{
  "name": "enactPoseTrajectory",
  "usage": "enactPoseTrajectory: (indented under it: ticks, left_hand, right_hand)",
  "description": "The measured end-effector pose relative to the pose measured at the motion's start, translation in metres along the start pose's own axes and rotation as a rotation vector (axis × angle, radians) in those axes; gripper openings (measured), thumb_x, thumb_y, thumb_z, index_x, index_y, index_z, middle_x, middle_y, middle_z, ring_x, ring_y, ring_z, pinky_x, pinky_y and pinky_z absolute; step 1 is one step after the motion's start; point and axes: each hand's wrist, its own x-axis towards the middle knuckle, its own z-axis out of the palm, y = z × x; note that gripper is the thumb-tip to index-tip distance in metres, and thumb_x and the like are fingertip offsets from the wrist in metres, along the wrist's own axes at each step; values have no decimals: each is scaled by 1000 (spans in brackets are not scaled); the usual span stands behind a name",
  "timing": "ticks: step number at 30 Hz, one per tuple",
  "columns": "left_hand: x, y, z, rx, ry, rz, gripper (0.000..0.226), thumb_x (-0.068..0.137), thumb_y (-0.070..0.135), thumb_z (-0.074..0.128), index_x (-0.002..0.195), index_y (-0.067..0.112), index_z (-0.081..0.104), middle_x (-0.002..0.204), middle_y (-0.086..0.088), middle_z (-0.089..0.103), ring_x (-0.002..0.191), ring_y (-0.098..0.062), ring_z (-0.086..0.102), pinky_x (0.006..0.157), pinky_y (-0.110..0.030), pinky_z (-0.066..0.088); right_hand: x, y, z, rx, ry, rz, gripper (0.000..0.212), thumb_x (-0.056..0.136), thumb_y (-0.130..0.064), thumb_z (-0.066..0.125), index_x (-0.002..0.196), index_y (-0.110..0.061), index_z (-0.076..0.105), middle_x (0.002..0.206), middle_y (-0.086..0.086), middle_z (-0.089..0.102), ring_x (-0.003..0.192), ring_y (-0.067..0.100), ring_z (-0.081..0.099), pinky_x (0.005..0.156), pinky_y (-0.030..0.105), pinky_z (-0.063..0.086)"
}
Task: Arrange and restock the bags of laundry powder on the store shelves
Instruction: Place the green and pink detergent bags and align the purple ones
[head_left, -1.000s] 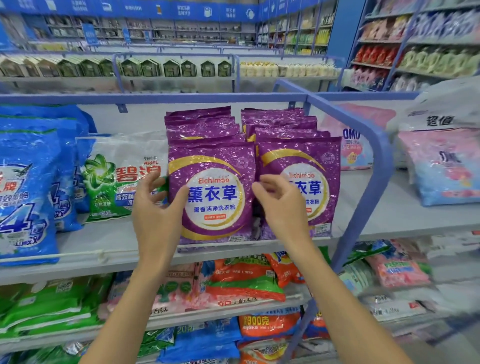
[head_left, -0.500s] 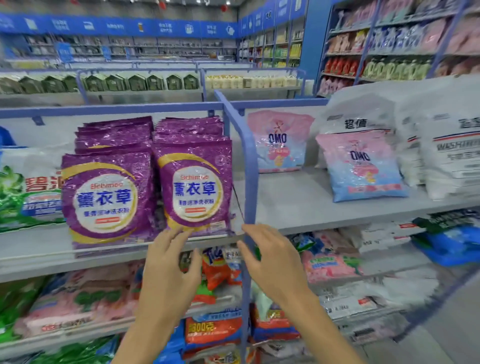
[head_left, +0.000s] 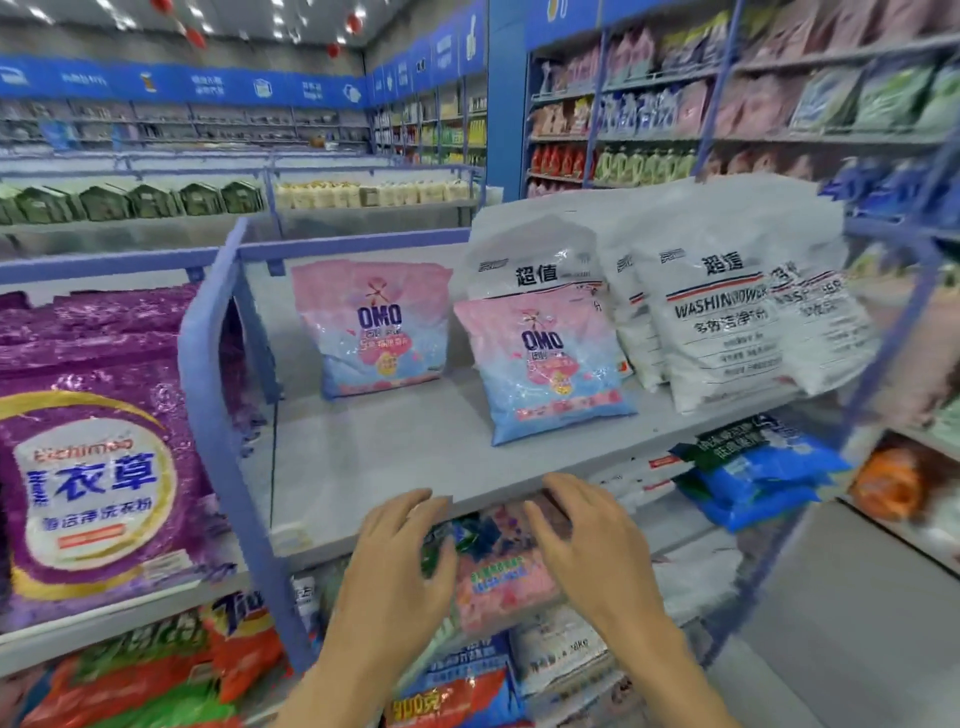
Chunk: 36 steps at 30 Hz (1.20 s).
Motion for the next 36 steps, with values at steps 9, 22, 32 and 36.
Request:
enactPoseTrajectory:
  ticks: [9, 22, 32, 36]
  left_hand:
    - [139, 23, 60, -72, -6, 7, 46, 95, 30, 64, 139, 19, 58, 136, 4, 59, 129, -19, 50, 106, -26, 36]
    - [228, 41, 102, -461, -54, -417, 98, 81, 40, 82, 151, 33, 14, 132, 12, 57, 116, -18, 60, 92, -29, 45]
    - [214, 26, 76, -969, -47, -798, 37, 78, -3, 81, 112, 8, 72, 100, -8, 79, 91, -27, 77, 82, -39, 63]
    - [207, -4, 45, -968, 210, -831, 27, 83, 6, 80, 109, 5, 72, 96, -11, 79, 87, -28, 77, 73, -38, 64]
  right_hand:
    - [104, 80, -28, -48, 12, 149, 49, 103, -49, 50, 147, -28, 51, 149, -8, 53, 138, 15, 45, 109, 35, 40]
    - [238, 130, -5, 645, -194, 368, 86, 61, -52, 95, 133, -28, 54, 122, -12, 70, 106, 10, 71, 90, 39, 59]
    - [264, 109, 0, 985, -578, 241, 46, 64, -7, 86, 108, -4, 73, 95, 12, 80, 85, 30, 78, 71, 36, 64]
    - [271, 64, 24, 1129, -650, 249, 51, 63, -12, 85, 112, -6, 71, 100, 12, 80, 89, 30, 78, 81, 42, 62]
